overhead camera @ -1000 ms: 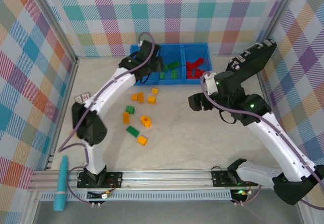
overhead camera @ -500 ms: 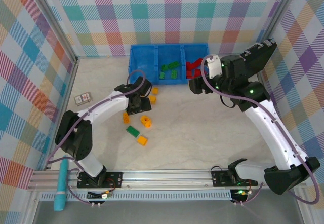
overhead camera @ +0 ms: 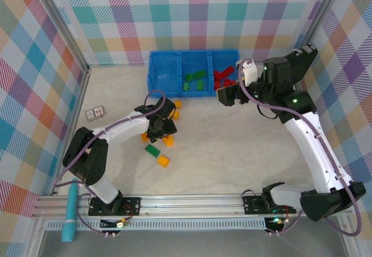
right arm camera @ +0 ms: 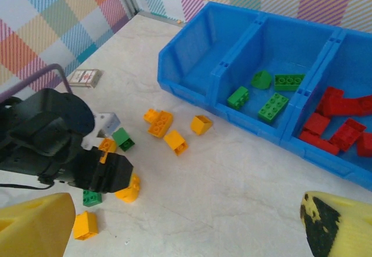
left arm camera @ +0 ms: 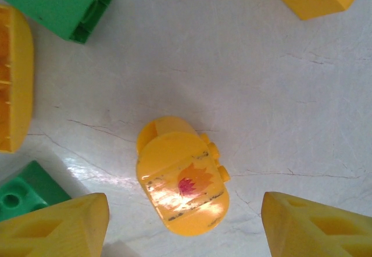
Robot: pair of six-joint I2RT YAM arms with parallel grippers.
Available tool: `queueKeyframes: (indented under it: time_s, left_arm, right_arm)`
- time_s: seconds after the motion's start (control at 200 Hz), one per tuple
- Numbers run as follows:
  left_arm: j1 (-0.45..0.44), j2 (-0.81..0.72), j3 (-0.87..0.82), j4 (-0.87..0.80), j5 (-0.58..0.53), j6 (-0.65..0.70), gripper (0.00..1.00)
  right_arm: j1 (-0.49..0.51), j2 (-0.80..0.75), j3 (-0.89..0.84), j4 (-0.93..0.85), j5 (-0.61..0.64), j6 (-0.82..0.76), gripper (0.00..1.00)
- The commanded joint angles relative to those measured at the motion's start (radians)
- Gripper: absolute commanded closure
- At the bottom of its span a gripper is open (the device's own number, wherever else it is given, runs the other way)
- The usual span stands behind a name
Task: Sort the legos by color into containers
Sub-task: Pick up the lego from the center of the table.
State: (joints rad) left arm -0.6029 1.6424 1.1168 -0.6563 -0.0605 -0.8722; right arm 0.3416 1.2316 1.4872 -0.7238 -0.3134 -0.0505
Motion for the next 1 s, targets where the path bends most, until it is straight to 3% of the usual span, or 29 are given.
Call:
queueKeyframes:
  time_s: [0.0,0.205,0.525,0.995]
  left_arm:
    - [-0.022,0.031,-0.009,0.015,0.008,-0.044,0.30]
    - [-0.045,0.076,-0.030,0.023,-0.020,-0.050,0.30]
    - [-0.055,0.147,-0.060,0.081,-0.022,-0.054,0.37]
    - [-0.052,0.160,0.002,0.072,-0.051,-0.010,0.75]
  right_arm:
    - [-0.030,-0.006,0.030,-0.021,-0.070,-0.029,0.01]
    - [-0.093,-0.021,0.031,-0.002,-0.100,-0.009,0.01]
    - [-0.154,0.050,0.177,-0.117,-0.314,0.029,0.01]
    - [-0.154,0.078,0.250,-0.226,-0.055,-0.034,0.01]
